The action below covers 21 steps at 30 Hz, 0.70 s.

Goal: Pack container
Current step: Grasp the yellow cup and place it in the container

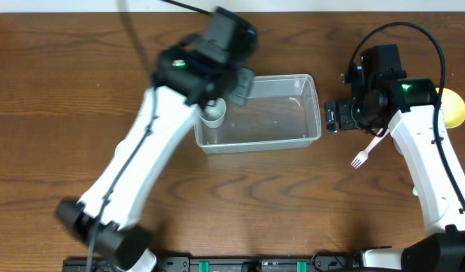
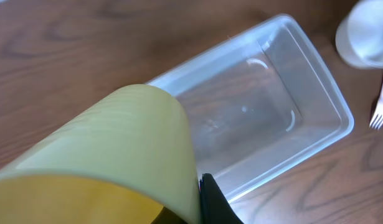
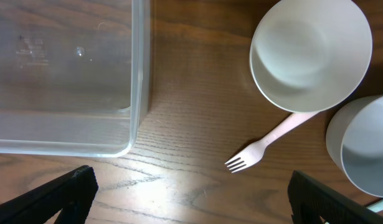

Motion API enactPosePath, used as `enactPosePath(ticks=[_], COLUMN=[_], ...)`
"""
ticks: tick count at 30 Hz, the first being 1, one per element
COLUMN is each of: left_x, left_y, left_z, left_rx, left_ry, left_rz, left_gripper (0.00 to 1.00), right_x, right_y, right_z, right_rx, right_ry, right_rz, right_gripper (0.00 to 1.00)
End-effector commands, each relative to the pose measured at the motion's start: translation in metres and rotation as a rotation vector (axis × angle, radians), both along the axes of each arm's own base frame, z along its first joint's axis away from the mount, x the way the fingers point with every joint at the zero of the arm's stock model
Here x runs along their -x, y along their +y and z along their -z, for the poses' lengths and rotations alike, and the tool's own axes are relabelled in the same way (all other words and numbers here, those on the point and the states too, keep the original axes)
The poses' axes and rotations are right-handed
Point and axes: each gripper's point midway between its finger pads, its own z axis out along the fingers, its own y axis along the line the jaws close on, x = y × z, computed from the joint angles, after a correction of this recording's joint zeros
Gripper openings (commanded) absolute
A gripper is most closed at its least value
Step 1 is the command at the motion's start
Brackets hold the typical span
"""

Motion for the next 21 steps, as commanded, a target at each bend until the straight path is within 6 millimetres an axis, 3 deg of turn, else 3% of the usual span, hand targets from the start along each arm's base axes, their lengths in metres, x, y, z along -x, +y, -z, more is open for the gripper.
enactPosePath(ticks=[1,4,10,21], left_x=[0.000,0.002,0.000,-0.013], left_y=[-0.020,-0.033,-0.036,-0.033], left_z=[0.037,0.064,0.117,0.169], left_rx=[-0.068,-0.114,-0.187,-0.244], left_ry=[0.057,0.104,0.214,0.281], left_rz=[0.066,0.114,0.121,0.140], left_gripper=[0.06,0.06,0.06,0.06], right_x=[-0.004,-0.004,-0.002,-0.002], right_y=[-0.002,-0.002,-0.002,-0.002], right_z=[-0.005,-0.005,-0.004,-0.004], right_rx=[0.006,0.006,0.007,0.007], right_ry=[-0.015,-0.015,-0.010,-0.008], right_rz=[0.015,0.015,0.015,0.015], right_gripper=[0.99,0.99,0.99,0.99])
